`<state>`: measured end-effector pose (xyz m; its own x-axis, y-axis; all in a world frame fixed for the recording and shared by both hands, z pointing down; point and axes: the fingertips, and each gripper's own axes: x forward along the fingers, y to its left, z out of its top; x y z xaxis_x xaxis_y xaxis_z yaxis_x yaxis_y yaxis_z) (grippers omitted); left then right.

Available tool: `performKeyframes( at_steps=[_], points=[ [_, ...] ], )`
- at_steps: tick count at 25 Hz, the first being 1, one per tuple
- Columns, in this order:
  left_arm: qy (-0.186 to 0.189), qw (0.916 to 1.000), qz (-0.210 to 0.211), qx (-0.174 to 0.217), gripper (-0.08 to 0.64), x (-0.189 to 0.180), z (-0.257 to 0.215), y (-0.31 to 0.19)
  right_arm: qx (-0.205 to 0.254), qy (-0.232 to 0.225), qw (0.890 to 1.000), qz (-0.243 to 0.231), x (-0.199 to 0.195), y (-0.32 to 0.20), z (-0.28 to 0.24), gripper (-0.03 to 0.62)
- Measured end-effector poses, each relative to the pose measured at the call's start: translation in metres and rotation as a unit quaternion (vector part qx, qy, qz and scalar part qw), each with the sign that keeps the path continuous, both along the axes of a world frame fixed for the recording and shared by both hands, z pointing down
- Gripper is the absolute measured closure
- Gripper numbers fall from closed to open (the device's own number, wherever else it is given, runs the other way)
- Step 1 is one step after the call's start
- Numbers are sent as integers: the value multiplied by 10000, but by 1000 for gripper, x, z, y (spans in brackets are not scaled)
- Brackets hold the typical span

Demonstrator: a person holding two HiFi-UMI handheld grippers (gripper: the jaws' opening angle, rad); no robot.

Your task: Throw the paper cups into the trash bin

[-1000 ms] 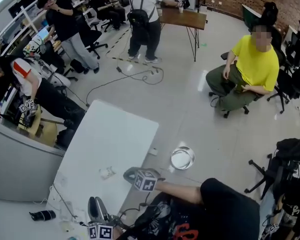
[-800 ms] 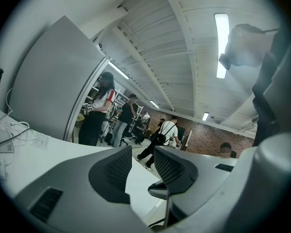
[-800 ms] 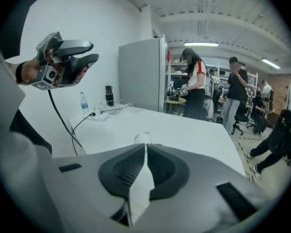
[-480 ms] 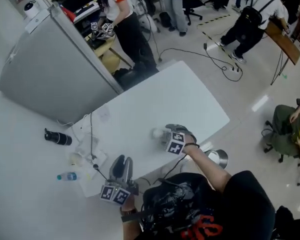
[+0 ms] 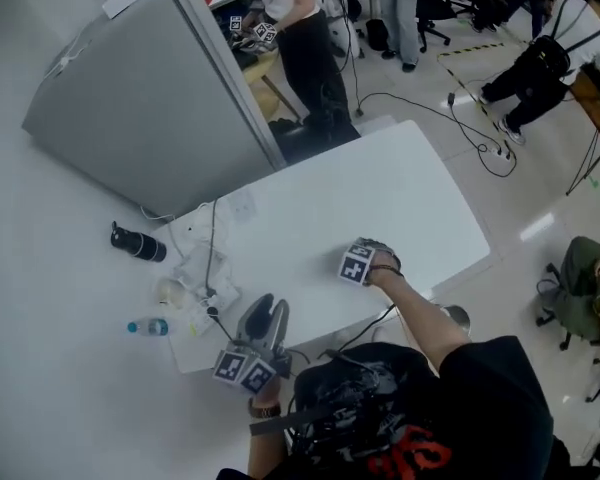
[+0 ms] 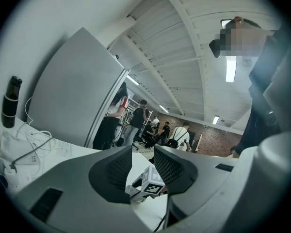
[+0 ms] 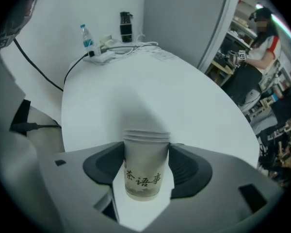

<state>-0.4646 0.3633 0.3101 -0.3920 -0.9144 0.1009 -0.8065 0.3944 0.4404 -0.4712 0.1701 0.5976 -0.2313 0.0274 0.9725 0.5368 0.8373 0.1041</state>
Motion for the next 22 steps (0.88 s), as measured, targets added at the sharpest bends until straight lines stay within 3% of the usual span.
performKeyframes(
  at_steps=[2,4,6,9,15,18,22],
  points=[
    [10,9998,178,-38,434,-5,2,-13,-267,-547,9973,418,1,-4,-12,293],
    [68,9987,490,-82,434,-6,7,-29,-757,-1372,9827,987,4,-11,-30,295],
    [78,9964,843,-104,434,-5,11,-50,-1418,-2303,9499,1564,14,-16,-50,295],
    [-21,9906,1362,-116,434,-4,6,-84,-2093,-3387,8884,2284,38,-28,-109,295],
    [-16,9803,1970,-142,436,7,-4,-134,-2933,-4598,7832,2986,86,-46,-220,295],
    [-12,9733,2290,-172,436,25,-5,-156,-3099,-5032,7462,3064,113,-50,-260,296],
    [-133,9614,2738,-250,436,59,-8,-191,-2885,-5477,7169,3207,155,-66,-296,296]
  ],
)
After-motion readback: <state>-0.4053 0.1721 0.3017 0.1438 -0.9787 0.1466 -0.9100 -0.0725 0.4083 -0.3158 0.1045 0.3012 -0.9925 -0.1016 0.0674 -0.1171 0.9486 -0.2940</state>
